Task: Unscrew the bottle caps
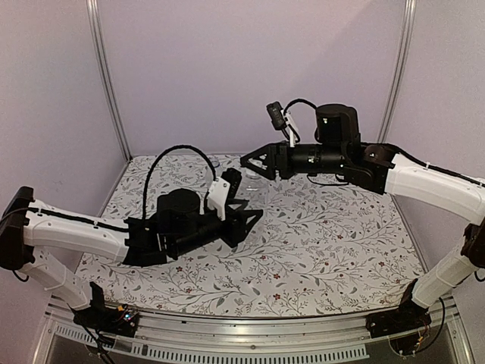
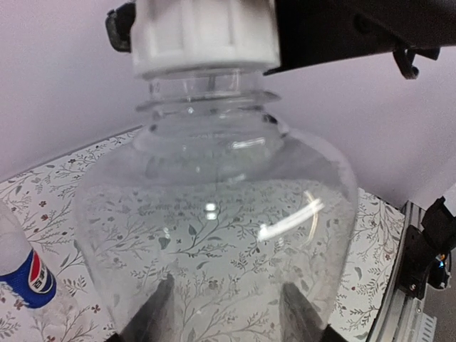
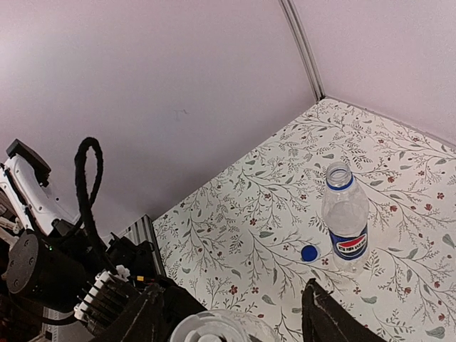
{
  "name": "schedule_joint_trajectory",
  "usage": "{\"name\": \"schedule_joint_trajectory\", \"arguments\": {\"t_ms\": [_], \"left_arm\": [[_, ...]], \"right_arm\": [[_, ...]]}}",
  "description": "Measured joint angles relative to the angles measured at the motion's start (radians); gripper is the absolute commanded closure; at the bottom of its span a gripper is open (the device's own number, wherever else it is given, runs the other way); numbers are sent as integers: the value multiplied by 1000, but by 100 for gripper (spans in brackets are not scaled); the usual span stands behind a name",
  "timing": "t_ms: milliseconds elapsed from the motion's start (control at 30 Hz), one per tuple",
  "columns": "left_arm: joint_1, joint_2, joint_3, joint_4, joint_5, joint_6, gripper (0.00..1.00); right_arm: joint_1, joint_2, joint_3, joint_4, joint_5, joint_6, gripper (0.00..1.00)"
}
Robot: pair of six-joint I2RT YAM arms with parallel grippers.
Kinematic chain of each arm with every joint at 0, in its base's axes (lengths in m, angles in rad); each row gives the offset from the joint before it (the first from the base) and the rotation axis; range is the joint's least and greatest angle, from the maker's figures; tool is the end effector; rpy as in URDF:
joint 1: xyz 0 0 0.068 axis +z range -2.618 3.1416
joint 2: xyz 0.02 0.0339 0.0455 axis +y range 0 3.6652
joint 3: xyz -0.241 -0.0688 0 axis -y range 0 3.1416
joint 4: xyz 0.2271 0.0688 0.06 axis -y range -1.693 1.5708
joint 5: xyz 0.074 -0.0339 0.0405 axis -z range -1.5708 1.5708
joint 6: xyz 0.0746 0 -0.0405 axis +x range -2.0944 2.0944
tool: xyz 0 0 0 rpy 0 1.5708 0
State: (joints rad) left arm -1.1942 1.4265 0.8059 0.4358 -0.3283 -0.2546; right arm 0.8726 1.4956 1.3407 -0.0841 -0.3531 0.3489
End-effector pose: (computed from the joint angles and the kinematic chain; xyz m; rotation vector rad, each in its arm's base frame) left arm 0.1500 -0.3140 0.2422 0.5917 1.7100 -0.7641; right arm 0.2216 0.3042 0.3440 -0.7653 1.8046 1.1583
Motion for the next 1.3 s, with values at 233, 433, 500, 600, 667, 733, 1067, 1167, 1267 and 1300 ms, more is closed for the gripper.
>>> {"name": "schedule_joint_trajectory", "arguments": {"t_ms": [233,433,500,600,667,733,1067,1167,1267,1300], "left_arm": [[-2,0,0,-6,-28,1,69],[-2,0,0,-8,-42,1,69],[-2,0,0,-8,-46,1,69],[-2,0,0,-8,-48,0,69],[-2,0,0,-12,-49,1,69],[-2,0,0,-13,-51,0,69],[13,-65,-72,19,91,34,65],[48,-108,-101,41,282,41,65],[81,-132,-128,92,505,35,65],[89,-137,-139,114,577,27,65]], "right_arm": [[1,0,-5,1,-7,4,40],[1,0,-13,1,-20,7,47],[2,0,-15,1,-24,7,51],[3,0,-18,1,-28,6,64],[4,0,-19,3,-35,8,74],[4,0,-20,4,-40,4,85],[-6,-1,-32,14,-167,-84,100],[-26,-7,-32,21,-329,-150,100],[-37,-15,-32,25,-509,-224,100],[-38,-16,-32,26,-563,-249,100]]}}
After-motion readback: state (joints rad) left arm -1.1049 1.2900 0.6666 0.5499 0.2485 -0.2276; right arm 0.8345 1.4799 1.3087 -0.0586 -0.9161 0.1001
